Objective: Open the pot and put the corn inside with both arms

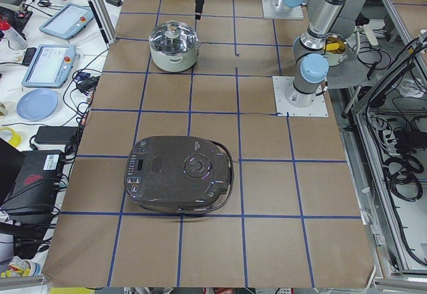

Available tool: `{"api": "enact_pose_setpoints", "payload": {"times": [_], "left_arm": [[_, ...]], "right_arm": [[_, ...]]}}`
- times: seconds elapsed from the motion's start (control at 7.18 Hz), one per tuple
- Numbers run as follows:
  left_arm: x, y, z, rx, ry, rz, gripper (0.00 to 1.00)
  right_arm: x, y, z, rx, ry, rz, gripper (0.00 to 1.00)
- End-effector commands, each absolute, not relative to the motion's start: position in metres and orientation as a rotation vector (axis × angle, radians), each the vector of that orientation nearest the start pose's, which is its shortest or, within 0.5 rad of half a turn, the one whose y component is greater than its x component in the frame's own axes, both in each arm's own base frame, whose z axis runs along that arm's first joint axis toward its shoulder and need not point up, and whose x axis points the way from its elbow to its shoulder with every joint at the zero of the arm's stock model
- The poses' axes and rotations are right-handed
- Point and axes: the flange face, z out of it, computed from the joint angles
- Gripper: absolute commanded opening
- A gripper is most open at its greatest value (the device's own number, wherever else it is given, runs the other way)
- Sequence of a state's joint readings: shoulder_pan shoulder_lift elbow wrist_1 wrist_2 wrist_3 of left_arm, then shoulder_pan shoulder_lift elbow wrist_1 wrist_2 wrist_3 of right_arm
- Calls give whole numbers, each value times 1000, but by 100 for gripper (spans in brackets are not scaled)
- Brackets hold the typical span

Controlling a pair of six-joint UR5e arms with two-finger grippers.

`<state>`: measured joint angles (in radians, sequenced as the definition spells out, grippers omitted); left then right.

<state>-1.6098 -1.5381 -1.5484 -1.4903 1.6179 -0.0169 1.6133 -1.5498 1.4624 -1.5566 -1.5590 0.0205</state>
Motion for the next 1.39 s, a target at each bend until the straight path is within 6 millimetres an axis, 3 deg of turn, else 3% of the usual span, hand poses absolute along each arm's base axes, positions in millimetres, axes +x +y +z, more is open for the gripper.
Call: {"api": "enact_pose_setpoints", "payload": {"times": [0.0,0.84,0.97,1.25], "left_arm": [[-148,-484,524,31,3095,-209,100],[-146,-484,524,28,3086,-213,100],[-146,-484,523,28,3087,-211,100],[-146,-484,525,26,3088,-218,100]], "right_arm": [[155,-499,513,-44,3127,-105,100],[151,-511,511,-30,3119,-169,100],[140,-525,499,-2,3116,-139,100],[94,-576,471,33,3120,-231,100]]}}
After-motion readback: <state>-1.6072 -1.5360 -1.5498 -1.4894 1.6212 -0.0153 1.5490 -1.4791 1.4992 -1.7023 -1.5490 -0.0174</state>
